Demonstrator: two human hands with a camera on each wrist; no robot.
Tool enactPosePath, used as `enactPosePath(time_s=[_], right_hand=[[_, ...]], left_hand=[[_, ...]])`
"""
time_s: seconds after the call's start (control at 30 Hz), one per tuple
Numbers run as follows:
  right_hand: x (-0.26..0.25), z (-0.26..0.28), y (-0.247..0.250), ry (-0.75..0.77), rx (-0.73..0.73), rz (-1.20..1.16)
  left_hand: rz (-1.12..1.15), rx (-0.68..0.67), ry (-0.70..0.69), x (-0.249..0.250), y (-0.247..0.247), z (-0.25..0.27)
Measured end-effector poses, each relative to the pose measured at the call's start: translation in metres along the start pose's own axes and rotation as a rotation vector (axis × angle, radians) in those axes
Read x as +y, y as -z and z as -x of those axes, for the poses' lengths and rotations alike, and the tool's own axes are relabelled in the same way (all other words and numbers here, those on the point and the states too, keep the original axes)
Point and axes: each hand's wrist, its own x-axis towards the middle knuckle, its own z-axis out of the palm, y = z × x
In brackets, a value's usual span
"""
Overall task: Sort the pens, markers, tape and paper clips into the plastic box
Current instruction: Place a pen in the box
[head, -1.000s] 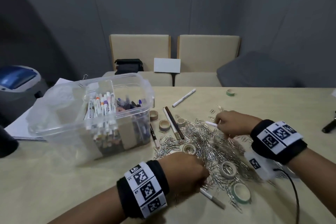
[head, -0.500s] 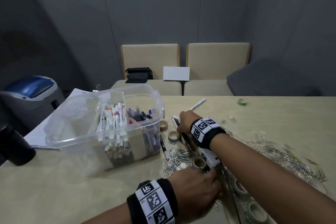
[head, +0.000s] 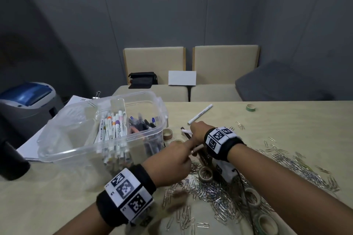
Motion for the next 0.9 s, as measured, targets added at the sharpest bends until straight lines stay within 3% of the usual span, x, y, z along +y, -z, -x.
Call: enactPosePath(time_s=[0.07, 0.13, 0.23, 0.33, 0.47, 0.6, 0.7, 0.9], right_hand=[[0.003, 0.000, 0.002, 0.016, -0.007, -0.044], [0.006, 0.003, 0.009, 0.026, 0.006, -0.111], [0.006, 0.016, 0.036, 0.054, 0.021, -0.291], [-0.006, 0.030, 0.075, 0.114, 0.084, -0.486], [-0.048, 0.050, 0.111, 0.267, 0.220, -0.568], [-0.099, 0.056, 0.114, 0.360, 0.279, -0.457], [-0.123, 0.046, 0.103, 0.348, 0.267, -0.327], [-0.135, 0.033, 0.086, 0.292, 0.229, -0.302]], left_hand=[[0.135, 0.020, 0.080, 0.000, 0.008, 0.001], [0.442, 0.075, 0.164, 0.000, 0.024, 0.006], [0.928, 0.246, 0.241, -0.001, 0.060, 0.016], [1.161, 0.422, 0.287, -0.007, 0.105, 0.022], [1.246, 0.546, 0.466, -0.029, 0.145, 0.015], [1.177, 0.421, 0.626, -0.050, 0.152, 0.007], [1.190, 0.439, 0.646, -0.055, 0.152, 0.010], [1.117, 0.447, 0.597, -0.055, 0.148, 0.027]])
